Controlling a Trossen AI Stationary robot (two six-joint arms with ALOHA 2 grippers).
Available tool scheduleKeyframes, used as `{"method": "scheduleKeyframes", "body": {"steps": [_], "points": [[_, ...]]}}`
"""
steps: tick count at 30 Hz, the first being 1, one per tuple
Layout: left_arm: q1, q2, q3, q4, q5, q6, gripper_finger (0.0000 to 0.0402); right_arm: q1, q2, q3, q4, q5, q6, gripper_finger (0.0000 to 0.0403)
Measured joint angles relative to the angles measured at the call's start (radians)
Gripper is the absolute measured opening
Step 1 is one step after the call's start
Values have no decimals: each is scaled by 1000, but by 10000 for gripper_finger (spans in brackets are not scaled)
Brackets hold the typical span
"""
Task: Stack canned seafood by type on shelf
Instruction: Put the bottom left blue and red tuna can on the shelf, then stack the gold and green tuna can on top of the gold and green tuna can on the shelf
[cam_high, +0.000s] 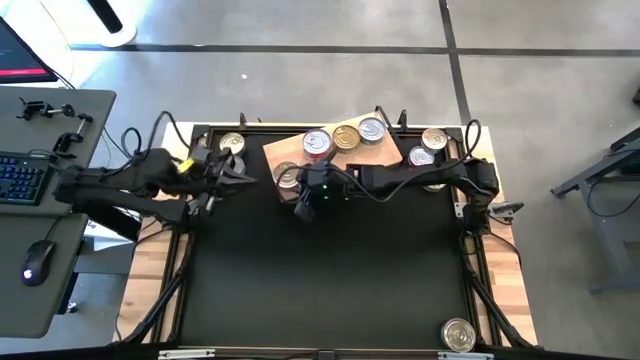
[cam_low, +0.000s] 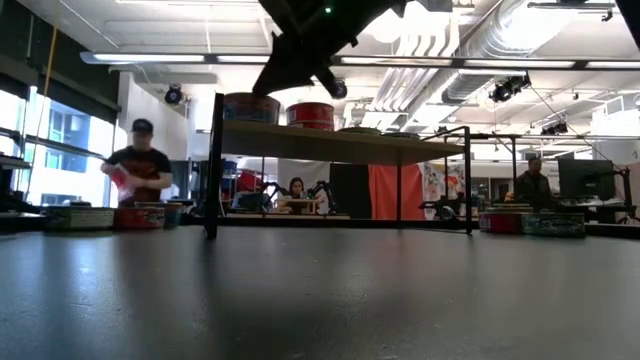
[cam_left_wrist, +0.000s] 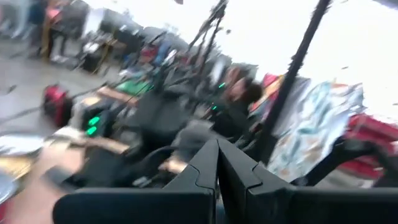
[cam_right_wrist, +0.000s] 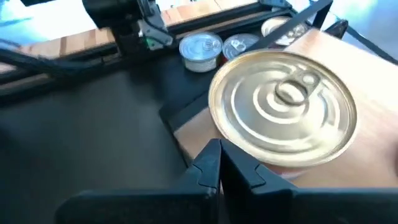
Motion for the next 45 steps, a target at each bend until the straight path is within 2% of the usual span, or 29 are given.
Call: {"method": "scheduleKeyframes", "body": {"steps": [5,8,14,19,21,25,30,33,39,42,45], "points": [[-85,5,0,119,-27,22,0,-11,16,0,1,-24,4,0],[-122,5,0,158,-58,46,0,-17,20,0,5,3,3,0],[-162,6,0,156,-107,57,0,-45,23,0,5,48,0,0],[-178,6,0,151,-114,58,0,-77,23,0,4,45,7,0],[-186,6,0,151,-118,58,0,-84,15,0,-9,12,4,0],[-203,-1,0,119,-118,60,0,-71,-46,0,-141,-45,-9,0],[-207,-1,0,72,-118,59,0,-14,-137,-10,-447,-56,-29,0],[-207,5,0,72,-118,65,0,36,-196,-114,-556,-58,48,0],[-207,4,0,76,-118,66,0,117,-464,-508,-602,-41,373,0],[-207,5,0,76,-130,59,0,116,-614,-655,-665,-2,589,0],[-207,12,0,76,-176,59,0,81,-732,-742,-733,70,761,0]]}}
